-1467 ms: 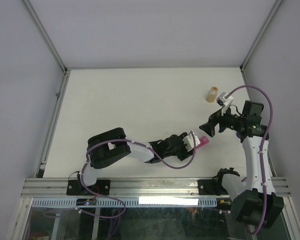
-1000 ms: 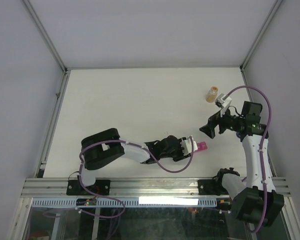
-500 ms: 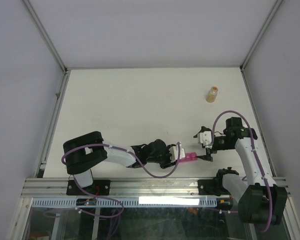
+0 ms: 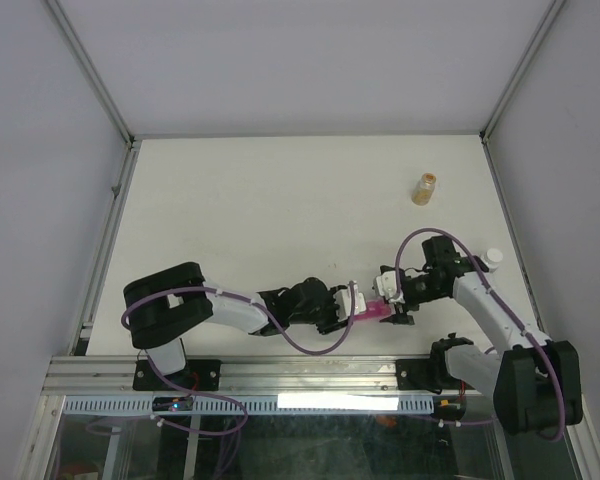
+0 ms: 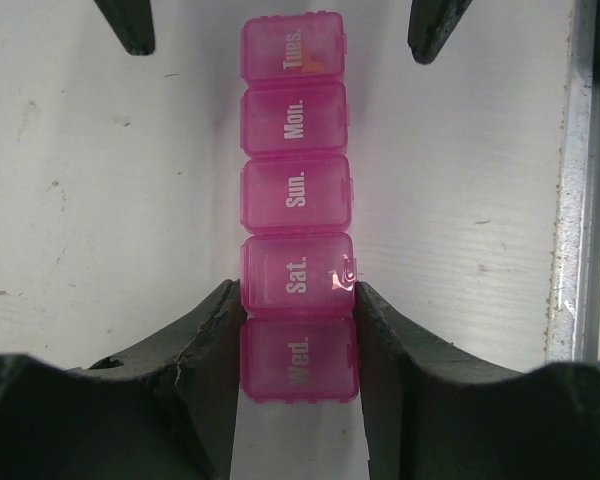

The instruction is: Sort the pills into containers

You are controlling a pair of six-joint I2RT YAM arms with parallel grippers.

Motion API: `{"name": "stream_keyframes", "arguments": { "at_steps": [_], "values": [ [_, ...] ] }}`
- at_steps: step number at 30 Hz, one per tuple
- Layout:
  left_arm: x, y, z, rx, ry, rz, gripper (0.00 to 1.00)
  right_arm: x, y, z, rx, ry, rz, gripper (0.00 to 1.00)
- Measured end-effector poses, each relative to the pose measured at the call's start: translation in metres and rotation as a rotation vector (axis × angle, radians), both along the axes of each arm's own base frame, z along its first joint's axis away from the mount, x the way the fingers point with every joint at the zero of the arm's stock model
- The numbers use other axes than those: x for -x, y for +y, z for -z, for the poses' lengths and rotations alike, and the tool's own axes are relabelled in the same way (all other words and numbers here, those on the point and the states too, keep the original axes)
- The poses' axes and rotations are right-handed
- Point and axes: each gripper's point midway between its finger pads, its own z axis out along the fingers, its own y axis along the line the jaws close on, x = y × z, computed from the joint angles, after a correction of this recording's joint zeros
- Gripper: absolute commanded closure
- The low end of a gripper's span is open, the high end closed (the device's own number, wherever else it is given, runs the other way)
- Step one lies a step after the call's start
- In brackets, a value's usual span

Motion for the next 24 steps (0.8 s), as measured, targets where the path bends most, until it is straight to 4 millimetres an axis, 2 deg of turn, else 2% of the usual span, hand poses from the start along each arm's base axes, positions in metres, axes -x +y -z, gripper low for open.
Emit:
{"name": "stream_keyframes", "arguments": {
  "at_steps": [8, 17, 24],
  "values": [
    [-0.014, 0.003, -0.001, 0.008, -0.002, -0.032, 0.76, -0.01, 0.005, 0.018, 0.07, 0.013, -0.002, 0.29],
    [-0.012, 0.002, 0.0, 0.022, 0.002, -0.017, 0.76, -0.016, 0.009, 0.031, 0.125, 0.019, 0.012, 0.34],
    [-0.012, 0.002, 0.0, 0.037, 0.0, -0.012, 0.77, -0.021, 0.009, 0.034, 0.136, 0.016, 0.026, 0.36]
  ]
}}
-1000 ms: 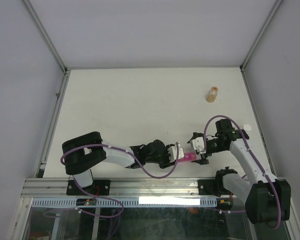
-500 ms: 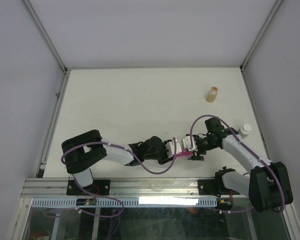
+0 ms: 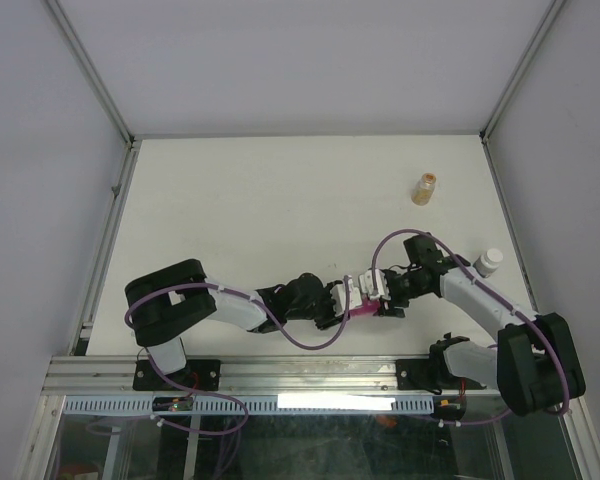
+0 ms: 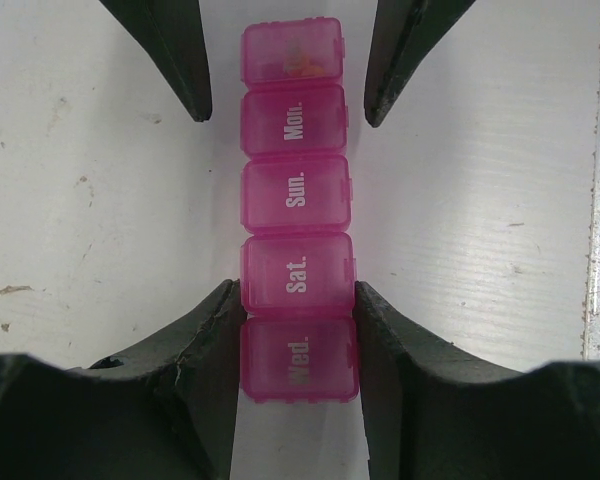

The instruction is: Sort the pills into containers

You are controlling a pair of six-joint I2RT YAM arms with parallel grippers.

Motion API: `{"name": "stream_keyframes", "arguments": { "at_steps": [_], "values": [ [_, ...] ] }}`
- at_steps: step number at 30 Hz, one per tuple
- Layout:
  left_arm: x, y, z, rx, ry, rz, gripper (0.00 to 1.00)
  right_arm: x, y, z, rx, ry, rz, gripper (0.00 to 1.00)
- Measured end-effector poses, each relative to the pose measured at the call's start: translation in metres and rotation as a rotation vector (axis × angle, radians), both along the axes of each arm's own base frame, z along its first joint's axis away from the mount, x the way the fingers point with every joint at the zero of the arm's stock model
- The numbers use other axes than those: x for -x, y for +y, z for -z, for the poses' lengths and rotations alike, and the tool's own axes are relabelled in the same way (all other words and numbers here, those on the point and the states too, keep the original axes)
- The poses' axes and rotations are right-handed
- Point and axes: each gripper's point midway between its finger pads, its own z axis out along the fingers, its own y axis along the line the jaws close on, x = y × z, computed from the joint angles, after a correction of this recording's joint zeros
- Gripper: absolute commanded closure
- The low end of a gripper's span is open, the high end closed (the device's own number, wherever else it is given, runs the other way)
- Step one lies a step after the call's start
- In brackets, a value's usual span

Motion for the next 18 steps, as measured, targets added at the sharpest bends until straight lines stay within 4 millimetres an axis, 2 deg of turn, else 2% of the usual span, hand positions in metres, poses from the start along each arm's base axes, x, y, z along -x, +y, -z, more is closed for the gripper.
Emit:
{"name": "stream_keyframes", "arguments": {
  "at_steps": [8, 18],
  "values": [
    [0.0035, -0.0009, -0.0009, 0.018, 0.003, 0.019, 0.77, 0.0041, -0.0003, 0.0049, 0.008, 0.016, -0.009, 0.42],
    [0.0071, -0.0027, -0.0012, 0.033, 0.008, 0.04, 0.77, 0.0075, -0.0004, 0.0074, 0.011, 0.016, -0.025, 0.44]
  ]
}}
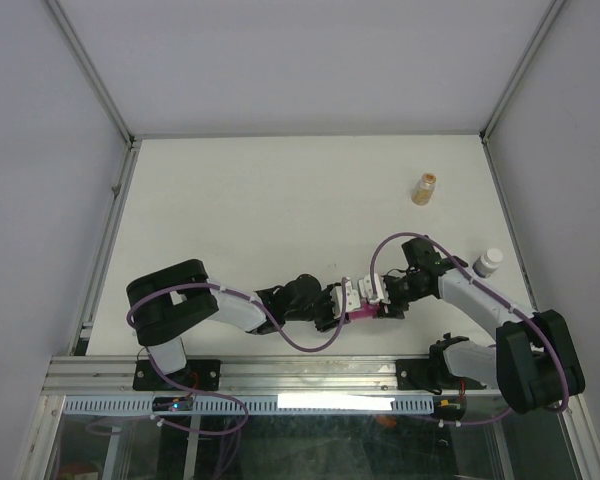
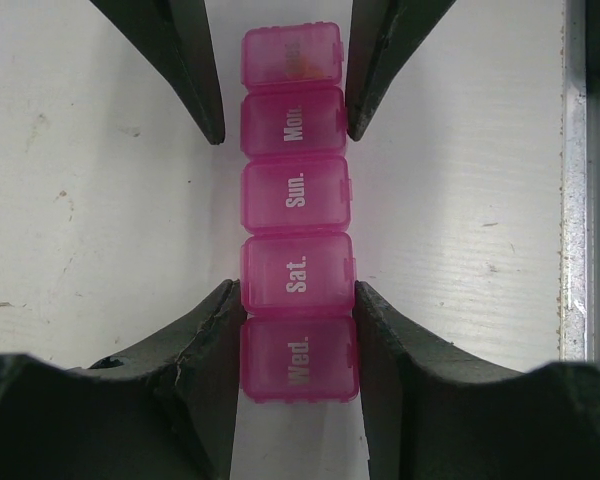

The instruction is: Sort the pills into containers

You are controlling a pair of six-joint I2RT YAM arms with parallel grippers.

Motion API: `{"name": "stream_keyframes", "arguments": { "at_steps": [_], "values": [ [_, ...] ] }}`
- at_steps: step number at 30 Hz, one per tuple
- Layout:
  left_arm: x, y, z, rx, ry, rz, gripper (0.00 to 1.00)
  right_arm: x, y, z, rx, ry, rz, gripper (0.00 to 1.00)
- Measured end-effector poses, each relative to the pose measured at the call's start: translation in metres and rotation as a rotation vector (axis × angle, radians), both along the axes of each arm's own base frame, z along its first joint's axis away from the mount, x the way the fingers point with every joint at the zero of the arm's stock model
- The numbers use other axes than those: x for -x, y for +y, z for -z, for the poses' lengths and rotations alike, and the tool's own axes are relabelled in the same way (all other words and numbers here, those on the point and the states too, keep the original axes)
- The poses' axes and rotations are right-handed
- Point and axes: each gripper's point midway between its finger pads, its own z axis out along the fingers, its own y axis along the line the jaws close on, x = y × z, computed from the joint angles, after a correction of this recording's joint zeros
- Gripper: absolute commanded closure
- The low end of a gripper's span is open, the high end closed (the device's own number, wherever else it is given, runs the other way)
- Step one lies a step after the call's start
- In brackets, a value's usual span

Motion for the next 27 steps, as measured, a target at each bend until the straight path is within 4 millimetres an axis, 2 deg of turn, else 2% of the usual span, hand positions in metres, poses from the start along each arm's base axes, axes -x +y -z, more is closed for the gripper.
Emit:
{"name": "stream_keyframes", "arguments": {
  "at_steps": [10, 18, 27],
  "values": [
    [-0.0009, 0.0005, 0.0007, 0.005, 0.003, 0.002, 0.77, 0.0028, 0.0006, 0.0019, 0.006, -0.001, -0.015, 0.52],
    [-0.0011, 0.0007, 0.0007, 0.007, 0.009, 0.008, 0.78, 0.0031, 0.0006, 0.002, 0.008, 0.0, -0.016, 0.69],
    [0.0, 0.001, 0.001, 0.009, 0.01, 0.014, 0.78, 0.0045, 0.0012, -0.0003, 0.029, 0.098, 0.009, 0.76]
  ]
}}
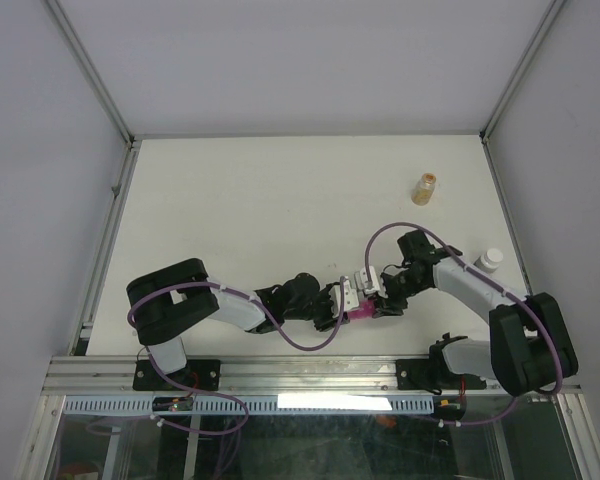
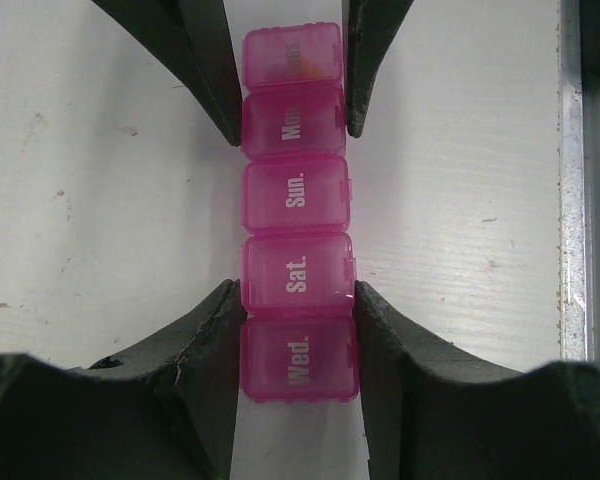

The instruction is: Sort the pills into containers

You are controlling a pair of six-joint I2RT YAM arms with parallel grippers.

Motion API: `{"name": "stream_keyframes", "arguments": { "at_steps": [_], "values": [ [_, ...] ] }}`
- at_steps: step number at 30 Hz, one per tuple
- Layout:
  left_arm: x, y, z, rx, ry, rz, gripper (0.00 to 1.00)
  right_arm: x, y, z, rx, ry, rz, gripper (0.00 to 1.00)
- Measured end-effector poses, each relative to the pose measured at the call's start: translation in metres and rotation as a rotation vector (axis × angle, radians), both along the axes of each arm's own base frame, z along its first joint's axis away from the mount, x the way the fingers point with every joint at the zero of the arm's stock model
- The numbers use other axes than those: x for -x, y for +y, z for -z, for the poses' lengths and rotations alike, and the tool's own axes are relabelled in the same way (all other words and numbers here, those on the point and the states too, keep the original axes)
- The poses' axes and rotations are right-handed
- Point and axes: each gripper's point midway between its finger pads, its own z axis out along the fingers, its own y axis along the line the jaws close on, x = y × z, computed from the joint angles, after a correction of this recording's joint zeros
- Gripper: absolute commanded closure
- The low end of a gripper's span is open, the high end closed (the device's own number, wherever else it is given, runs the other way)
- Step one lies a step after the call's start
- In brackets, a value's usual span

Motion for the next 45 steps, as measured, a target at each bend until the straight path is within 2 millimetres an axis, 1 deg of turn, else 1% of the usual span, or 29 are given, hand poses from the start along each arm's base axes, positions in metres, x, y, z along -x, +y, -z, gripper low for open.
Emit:
{"name": "stream_keyframes", "arguments": {
  "at_steps": [3, 5, 6, 9, 11, 13, 17, 20, 25, 31, 35, 41, 45],
  "values": [
    [0.0, 0.0, 0.0, -0.001, -0.001, 0.0, 0.78, 0.0, -0.001, -0.001, 0.008, 0.045, 0.019, 0.75],
    [0.0, 0.0, 0.0, -0.001, -0.002, 0.002, 0.78, 0.0, -0.001, -0.003, 0.005, 0.07, 0.033, 0.71],
    [0.0, 0.0, 0.0, -0.001, -0.002, 0.002, 0.78, 0.0, -0.001, -0.003, 0.004, 0.082, 0.042, 0.68],
    [0.001, 0.0, 0.0, 0.001, -0.002, 0.006, 0.78, 0.001, -0.002, -0.005, -0.003, 0.114, 0.069, 0.47],
    [0.001, -0.001, 0.0, 0.003, 0.0, 0.01, 0.78, 0.001, -0.001, -0.006, -0.007, 0.134, 0.095, 0.4],
    [0.002, -0.001, 0.0, 0.002, 0.003, 0.015, 0.78, -0.003, -0.001, -0.008, -0.012, 0.131, 0.122, 0.37],
    [0.0, 0.0, 0.0, 0.002, 0.004, 0.01, 0.78, -0.014, 0.0, -0.019, -0.036, 0.085, 0.18, 0.36],
    [0.0, 0.001, 0.0, 0.001, 0.005, 0.009, 0.78, -0.026, -0.001, -0.03, -0.063, 0.033, 0.224, 0.37],
    [0.0, 0.001, 0.0, 0.001, 0.005, 0.01, 0.78, -0.04, -0.003, -0.035, -0.079, -0.007, 0.279, 0.39],
    [0.0, 0.001, 0.0, 0.001, 0.006, 0.011, 0.78, -0.045, -0.005, -0.029, -0.072, -0.007, 0.326, 0.43],
    [0.0, 0.001, 0.0, 0.001, 0.006, 0.012, 0.78, -0.051, -0.006, -0.024, -0.047, -0.002, 0.369, 0.47],
    [0.0, 0.001, 0.0, 0.001, 0.007, 0.012, 0.78, -0.06, -0.006, -0.011, 0.019, 0.004, 0.423, 0.55],
    [0.0, 0.001, 0.0, 0.001, 0.007, 0.012, 0.78, -0.065, -0.007, -0.005, 0.055, -0.004, 0.446, 0.57]
  ]
}}
